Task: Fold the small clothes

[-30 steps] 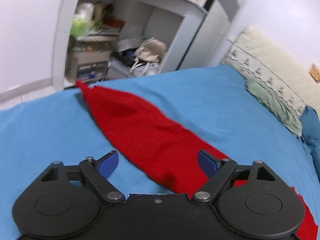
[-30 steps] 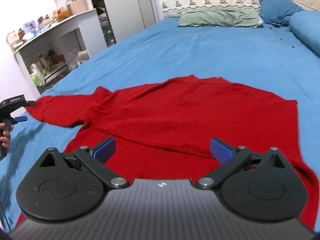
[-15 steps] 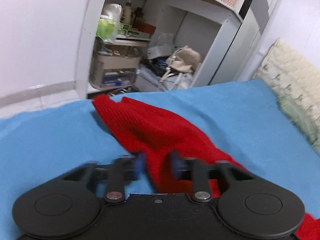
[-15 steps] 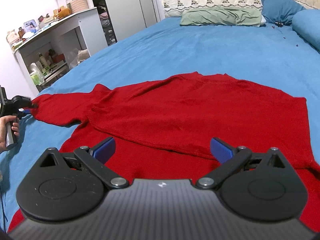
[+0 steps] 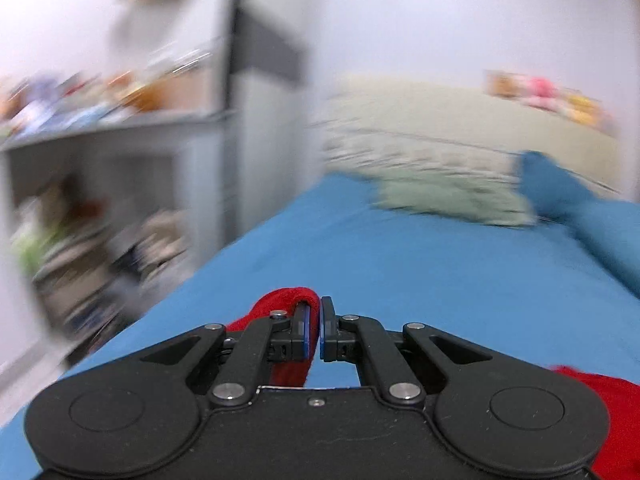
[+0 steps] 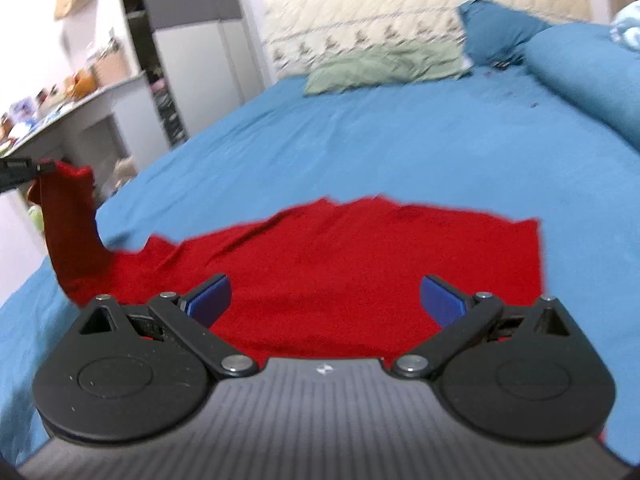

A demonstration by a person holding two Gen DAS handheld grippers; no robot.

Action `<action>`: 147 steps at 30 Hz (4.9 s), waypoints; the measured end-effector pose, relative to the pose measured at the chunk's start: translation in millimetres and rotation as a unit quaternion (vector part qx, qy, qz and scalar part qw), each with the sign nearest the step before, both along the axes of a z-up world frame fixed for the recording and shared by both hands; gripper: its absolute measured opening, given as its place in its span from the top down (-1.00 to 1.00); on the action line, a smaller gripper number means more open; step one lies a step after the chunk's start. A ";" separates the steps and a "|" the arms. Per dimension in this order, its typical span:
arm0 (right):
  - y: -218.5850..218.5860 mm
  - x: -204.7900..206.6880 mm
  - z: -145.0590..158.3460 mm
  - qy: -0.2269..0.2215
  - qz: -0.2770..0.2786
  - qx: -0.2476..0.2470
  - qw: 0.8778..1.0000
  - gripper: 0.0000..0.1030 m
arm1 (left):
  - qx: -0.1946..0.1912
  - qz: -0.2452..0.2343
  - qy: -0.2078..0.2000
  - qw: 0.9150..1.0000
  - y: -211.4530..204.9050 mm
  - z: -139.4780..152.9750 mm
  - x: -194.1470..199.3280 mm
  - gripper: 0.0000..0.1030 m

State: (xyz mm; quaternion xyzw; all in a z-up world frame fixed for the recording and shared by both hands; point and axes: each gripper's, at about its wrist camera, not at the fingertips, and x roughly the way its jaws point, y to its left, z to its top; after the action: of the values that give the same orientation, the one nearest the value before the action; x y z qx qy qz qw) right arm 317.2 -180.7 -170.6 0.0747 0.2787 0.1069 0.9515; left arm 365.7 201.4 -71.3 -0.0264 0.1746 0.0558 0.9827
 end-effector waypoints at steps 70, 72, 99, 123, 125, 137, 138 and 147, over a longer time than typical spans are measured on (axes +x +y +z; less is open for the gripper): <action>-86.5 25.8 -80.3 0.048 -0.144 -0.081 0.985 0.23 | -0.029 -0.075 0.179 0.981 -73.3 -172.1 -22.8 0.66; -85.2 14.4 -75.9 0.037 -0.149 -0.088 0.984 -0.37 | -0.027 -0.073 0.169 0.983 -73.5 -161.0 -34.1 0.63; -82.6 34.7 -62.9 0.019 -0.101 -0.027 0.994 -0.88 | -0.056 -0.111 0.182 0.975 -121.3 -146.3 6.6 0.10; -136.2 -307.8 161.6 -0.023 -0.072 -0.049 0.996 -1.00 | -0.106 -0.078 0.154 0.979 -66.4 29.8 -296.3 -0.81; -133.7 -319.3 143.9 0.002 -0.071 -0.038 0.997 -1.00 | -0.115 -0.073 0.179 0.974 -65.2 13.6 -306.6 -0.80; -100.7 -334.7 5.5 0.101 -0.080 -0.070 0.989 -0.95 | -0.118 -0.043 0.311 0.942 -61.3 -97.4 -320.8 -0.29; -100.0 -334.0 -2.2 0.104 -0.085 -0.072 0.988 -0.95 | -0.106 -0.041 0.316 0.942 -63.2 -103.7 -319.7 -0.28; -94.5 -322.0 -46.4 0.146 -0.102 -0.096 0.979 -0.68 | -0.069 -0.073 0.351 0.931 -79.6 -139.1 -303.0 0.03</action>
State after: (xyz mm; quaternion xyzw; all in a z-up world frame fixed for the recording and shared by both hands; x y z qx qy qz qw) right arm -4.8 -275.2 -217.0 0.0257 0.4144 -0.0296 0.9093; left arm 62.7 121.8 -210.4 -0.0605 0.5133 -0.0222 0.8558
